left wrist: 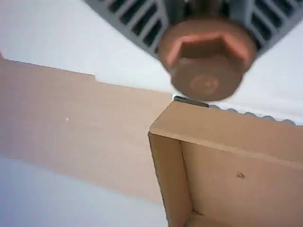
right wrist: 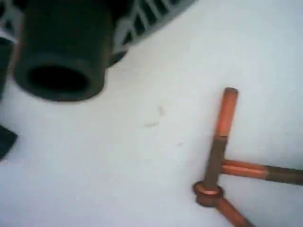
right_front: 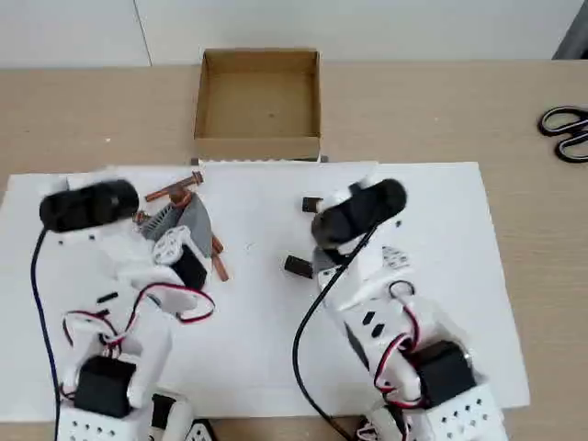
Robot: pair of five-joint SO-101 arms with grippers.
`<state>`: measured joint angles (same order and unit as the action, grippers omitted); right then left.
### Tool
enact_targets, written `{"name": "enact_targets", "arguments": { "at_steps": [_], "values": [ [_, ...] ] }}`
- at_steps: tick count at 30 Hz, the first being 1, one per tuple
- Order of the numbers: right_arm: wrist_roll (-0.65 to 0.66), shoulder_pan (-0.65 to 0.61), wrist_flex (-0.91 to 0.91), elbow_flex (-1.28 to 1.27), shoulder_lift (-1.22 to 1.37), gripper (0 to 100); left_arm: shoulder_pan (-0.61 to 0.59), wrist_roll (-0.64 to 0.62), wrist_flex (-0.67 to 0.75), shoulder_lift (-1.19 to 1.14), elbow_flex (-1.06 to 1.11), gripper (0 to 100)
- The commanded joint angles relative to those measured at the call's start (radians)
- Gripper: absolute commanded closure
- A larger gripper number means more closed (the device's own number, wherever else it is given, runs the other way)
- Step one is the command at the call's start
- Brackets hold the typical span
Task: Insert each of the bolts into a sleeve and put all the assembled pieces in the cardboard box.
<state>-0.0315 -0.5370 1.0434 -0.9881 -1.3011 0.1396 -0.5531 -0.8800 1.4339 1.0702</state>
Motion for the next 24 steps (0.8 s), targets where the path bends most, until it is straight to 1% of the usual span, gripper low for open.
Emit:
{"name": "enact_targets", "arguments": {
  "at_steps": [1,6,11,14,24],
  "values": [
    [0.057,-0.122,-0.048,-0.063,-0.079,99.6,0.012,-0.003,0.037,0.133,0.05,99],
    [0.112,-0.232,-0.05,-0.153,-0.165,99.6,0.107,0.012,0.014,0.215,0.081,99],
    [0.155,-0.277,-0.05,-0.199,-0.217,99.6,0.19,0.012,0.018,0.221,0.084,99],
    [0.167,-0.277,-0.05,-0.204,-0.217,99.6,0.207,0.012,0.021,0.221,0.084,99],
    [0.16,-0.274,-0.05,-0.206,-0.225,99.6,0.209,-0.005,0.032,0.221,0.077,99]
  ]
}}
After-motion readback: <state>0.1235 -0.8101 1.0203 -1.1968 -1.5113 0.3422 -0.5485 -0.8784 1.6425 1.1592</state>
